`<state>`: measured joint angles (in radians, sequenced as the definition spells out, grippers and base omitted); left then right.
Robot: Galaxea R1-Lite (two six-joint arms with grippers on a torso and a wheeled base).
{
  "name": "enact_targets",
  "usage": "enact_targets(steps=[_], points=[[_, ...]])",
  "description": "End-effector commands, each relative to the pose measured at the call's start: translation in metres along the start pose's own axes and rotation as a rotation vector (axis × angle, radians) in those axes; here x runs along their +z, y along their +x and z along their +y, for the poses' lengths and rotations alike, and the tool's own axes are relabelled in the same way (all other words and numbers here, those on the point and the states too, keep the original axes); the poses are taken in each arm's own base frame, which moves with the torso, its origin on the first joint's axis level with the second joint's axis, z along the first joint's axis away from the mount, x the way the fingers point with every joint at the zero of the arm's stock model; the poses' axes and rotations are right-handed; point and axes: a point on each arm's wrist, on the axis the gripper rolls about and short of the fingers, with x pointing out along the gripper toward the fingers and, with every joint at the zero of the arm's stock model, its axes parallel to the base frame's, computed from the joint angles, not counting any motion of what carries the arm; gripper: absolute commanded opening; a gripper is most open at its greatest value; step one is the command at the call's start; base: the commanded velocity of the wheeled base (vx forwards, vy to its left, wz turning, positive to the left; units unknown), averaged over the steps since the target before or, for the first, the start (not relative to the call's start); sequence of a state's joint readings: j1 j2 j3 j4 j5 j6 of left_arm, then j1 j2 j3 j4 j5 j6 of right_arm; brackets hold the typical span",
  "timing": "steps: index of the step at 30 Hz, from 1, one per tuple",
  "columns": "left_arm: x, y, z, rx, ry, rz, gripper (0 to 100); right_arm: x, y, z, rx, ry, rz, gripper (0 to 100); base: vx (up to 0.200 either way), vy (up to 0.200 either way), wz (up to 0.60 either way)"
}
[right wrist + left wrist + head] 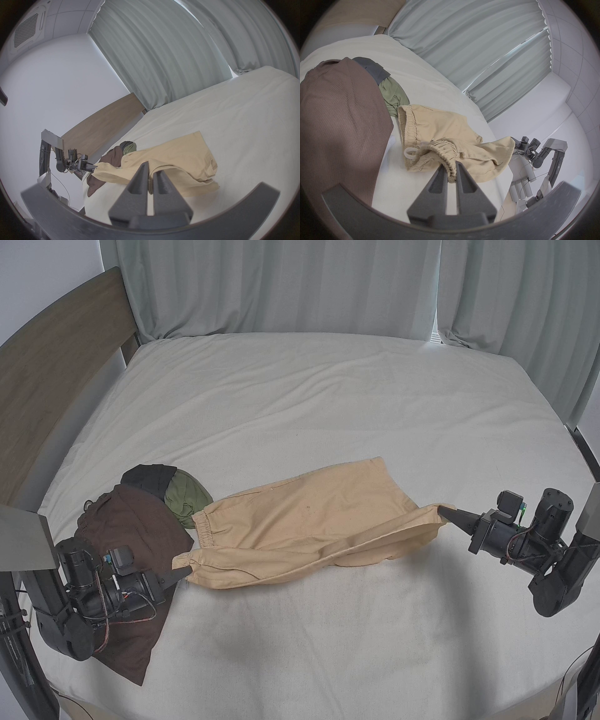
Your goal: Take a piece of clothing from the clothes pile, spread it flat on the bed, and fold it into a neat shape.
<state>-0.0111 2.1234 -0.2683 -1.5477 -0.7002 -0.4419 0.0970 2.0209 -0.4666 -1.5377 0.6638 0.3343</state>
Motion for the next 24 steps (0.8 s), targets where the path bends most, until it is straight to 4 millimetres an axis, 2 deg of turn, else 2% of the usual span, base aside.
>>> enact_targets(steps=[1, 8, 24], points=[[0.002, 0.003, 0.001, -0.001, -0.011, -0.009, 0, 0.002, 0.009, -0.008, 0.004, 0.016, -0.015, 0, 0.0, 0.0, 0.0], [0.009, 0.008, 0.002, 0.028, -0.035, -0.05, 0, 0.009, 0.027, -0.021, 0.016, 0.011, -0.052, 0, 0.0, 0.0, 0.0], [0.01, 0.019, 0.008, 0.04, -0.049, -0.065, 0, 0.006, 0.056, -0.048, 0.027, 0.035, -0.084, 0, 0.0, 0.0, 0.0]])
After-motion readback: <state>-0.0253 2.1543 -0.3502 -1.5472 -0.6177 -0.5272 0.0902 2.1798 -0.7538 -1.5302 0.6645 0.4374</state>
